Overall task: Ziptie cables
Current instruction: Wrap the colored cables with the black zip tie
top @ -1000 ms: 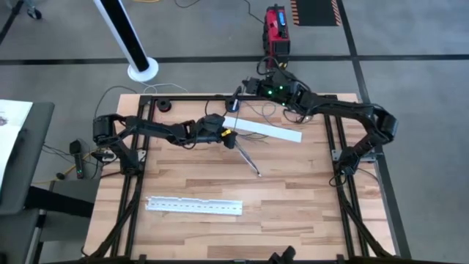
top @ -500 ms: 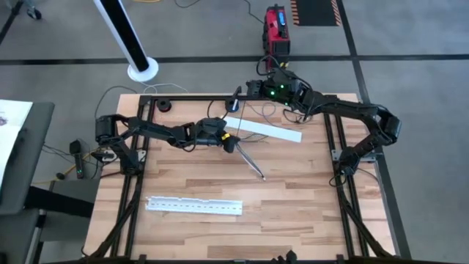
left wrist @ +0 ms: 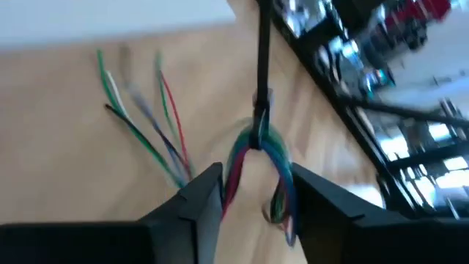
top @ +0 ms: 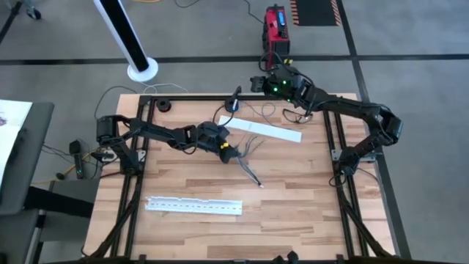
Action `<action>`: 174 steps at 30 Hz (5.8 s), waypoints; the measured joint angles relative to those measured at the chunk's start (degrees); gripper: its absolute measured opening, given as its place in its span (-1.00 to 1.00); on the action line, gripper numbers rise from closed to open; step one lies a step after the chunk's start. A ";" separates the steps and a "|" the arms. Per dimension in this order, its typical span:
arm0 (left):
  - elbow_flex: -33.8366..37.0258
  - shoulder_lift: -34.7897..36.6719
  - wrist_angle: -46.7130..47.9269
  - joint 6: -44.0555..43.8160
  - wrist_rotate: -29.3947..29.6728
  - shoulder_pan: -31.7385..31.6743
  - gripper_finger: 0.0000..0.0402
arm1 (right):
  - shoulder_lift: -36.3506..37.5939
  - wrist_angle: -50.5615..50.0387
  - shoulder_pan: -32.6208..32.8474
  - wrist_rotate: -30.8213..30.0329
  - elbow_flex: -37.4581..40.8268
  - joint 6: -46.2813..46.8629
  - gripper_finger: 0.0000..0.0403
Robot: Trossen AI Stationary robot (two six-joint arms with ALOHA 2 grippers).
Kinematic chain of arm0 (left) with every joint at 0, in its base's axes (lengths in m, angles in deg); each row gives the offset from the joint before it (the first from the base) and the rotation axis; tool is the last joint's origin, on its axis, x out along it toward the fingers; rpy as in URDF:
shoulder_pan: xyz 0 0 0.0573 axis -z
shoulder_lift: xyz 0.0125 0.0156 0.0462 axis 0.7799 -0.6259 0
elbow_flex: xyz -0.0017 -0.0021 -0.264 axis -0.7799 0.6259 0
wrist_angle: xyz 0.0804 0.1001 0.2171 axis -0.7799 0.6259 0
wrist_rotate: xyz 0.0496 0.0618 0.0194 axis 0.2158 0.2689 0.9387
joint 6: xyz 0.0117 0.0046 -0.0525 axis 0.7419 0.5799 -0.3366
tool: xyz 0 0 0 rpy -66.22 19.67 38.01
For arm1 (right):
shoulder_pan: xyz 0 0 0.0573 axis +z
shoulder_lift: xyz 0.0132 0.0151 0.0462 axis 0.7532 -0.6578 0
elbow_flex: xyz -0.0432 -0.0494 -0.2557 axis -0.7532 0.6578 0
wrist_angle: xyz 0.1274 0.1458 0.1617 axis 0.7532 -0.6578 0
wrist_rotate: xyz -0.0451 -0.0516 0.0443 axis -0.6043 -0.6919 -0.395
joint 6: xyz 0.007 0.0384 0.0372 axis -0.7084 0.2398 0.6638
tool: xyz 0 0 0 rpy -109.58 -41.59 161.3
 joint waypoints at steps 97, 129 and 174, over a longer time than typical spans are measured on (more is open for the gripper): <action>-0.32 0.29 -0.53 1.46 3.68 0.04 -0.02 | -18.05 -11.65 14.60 12.43 -1.08 18.58 -0.52; -0.32 0.29 4.21 4.02 -1.42 0.31 -0.02 | -16.62 -25.92 14.93 3.40 -12.23 2.22 -1.00; -0.32 0.27 2.70 2.38 3.91 -0.94 -0.02 | -20.16 -30.53 13.77 11.46 -12.21 3.74 -0.64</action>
